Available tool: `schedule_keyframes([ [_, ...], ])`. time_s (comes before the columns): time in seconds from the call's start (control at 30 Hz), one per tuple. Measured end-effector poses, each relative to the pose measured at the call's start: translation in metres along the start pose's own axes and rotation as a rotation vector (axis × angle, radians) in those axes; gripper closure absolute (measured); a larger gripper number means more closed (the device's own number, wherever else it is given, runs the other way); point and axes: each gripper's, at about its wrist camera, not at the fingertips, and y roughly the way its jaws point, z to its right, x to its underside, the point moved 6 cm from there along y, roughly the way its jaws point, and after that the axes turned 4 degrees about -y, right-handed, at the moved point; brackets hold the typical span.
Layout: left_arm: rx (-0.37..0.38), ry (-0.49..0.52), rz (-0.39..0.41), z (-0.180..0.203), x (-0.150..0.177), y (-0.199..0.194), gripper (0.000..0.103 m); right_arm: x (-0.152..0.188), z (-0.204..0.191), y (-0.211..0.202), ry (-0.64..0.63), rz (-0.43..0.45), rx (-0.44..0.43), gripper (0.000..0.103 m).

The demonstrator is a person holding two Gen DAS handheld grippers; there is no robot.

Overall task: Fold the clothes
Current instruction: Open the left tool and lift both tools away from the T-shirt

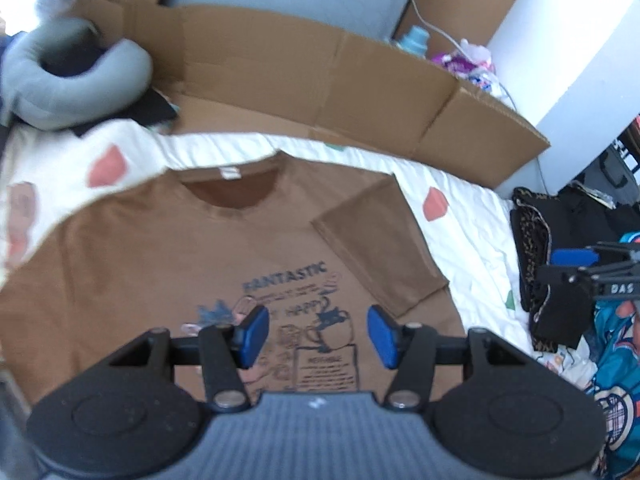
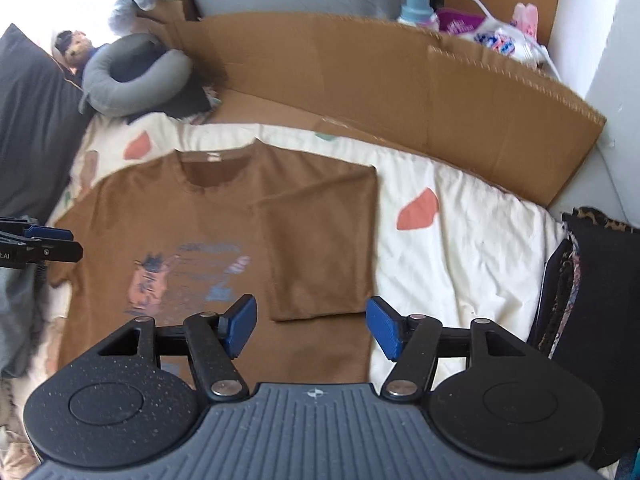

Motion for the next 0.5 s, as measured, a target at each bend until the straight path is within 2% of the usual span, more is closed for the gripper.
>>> schedule_keyframes([
  [0.1, -0.022, -0.029, 0.020, -0.011, -0.003, -0.031, 0.045, -0.009, -0.010, -0.023, 0.007, -0.012, 0.004, 0.033],
  [0.2, -0.061, -0.062, 0.033, -0.021, -0.002, -0.063, 0.044, -0.021, -0.019, -0.045, 0.013, -0.075, 0.012, 0.032],
  [0.27, -0.062, -0.072, 0.036, -0.026, 0.001, -0.083, 0.042, -0.029, -0.026, -0.061, 0.002, -0.095, 0.007, 0.031],
  [0.3, -0.065, -0.072, 0.041, -0.028, 0.003, -0.092, 0.041, -0.034, -0.029, -0.071, -0.004, -0.098, 0.013, 0.030],
  [0.37, -0.083, -0.074, 0.056, -0.034, 0.009, -0.109, 0.032, -0.041, -0.034, -0.088, -0.009, -0.096, 0.027, 0.025],
  [0.5, -0.093, -0.113, 0.064, -0.045, 0.022, -0.136, 0.031, -0.052, -0.045, -0.121, -0.015, -0.081, 0.027, 0.021],
])
